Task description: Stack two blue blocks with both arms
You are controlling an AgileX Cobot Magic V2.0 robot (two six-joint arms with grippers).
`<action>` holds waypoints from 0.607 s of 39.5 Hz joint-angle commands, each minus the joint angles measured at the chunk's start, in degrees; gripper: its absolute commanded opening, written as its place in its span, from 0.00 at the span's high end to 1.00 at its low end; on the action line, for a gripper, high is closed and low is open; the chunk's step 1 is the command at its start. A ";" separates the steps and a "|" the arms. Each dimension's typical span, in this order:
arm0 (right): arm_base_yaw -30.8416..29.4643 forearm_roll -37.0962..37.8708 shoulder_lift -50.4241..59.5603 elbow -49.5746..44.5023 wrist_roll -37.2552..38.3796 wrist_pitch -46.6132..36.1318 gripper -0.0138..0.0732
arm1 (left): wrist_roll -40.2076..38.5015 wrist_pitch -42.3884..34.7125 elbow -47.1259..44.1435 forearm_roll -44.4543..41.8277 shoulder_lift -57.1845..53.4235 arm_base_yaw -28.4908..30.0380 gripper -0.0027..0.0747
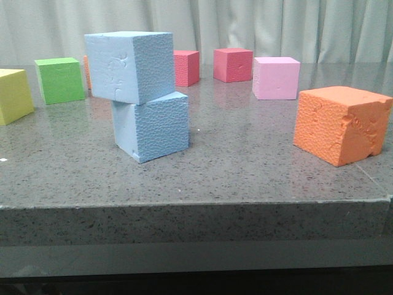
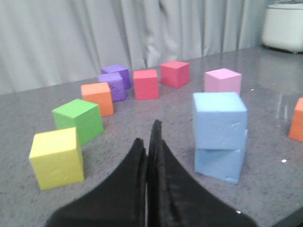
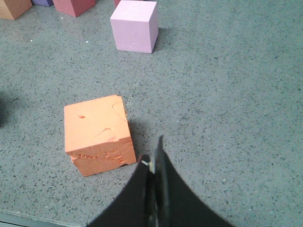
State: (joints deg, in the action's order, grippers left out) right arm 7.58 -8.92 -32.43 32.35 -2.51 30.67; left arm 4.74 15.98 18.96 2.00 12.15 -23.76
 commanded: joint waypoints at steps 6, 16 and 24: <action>-0.25 -0.40 0.07 1.54 -0.57 -3.89 0.91 | -3.55 -7.97 -9.06 1.17 -10.52 10.78 0.99; -0.25 -0.40 0.07 1.54 -0.57 -3.89 0.91 | -3.55 -7.96 -13.22 1.30 -13.37 21.32 0.99; -0.25 -0.40 0.07 1.54 -0.57 -3.89 0.91 | -3.55 -9.73 -16.97 1.30 -13.37 26.04 0.99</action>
State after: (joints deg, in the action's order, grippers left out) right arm 7.58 -8.92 -32.43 32.35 -2.51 30.76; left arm 1.71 12.53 1.72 2.81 -0.32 1.25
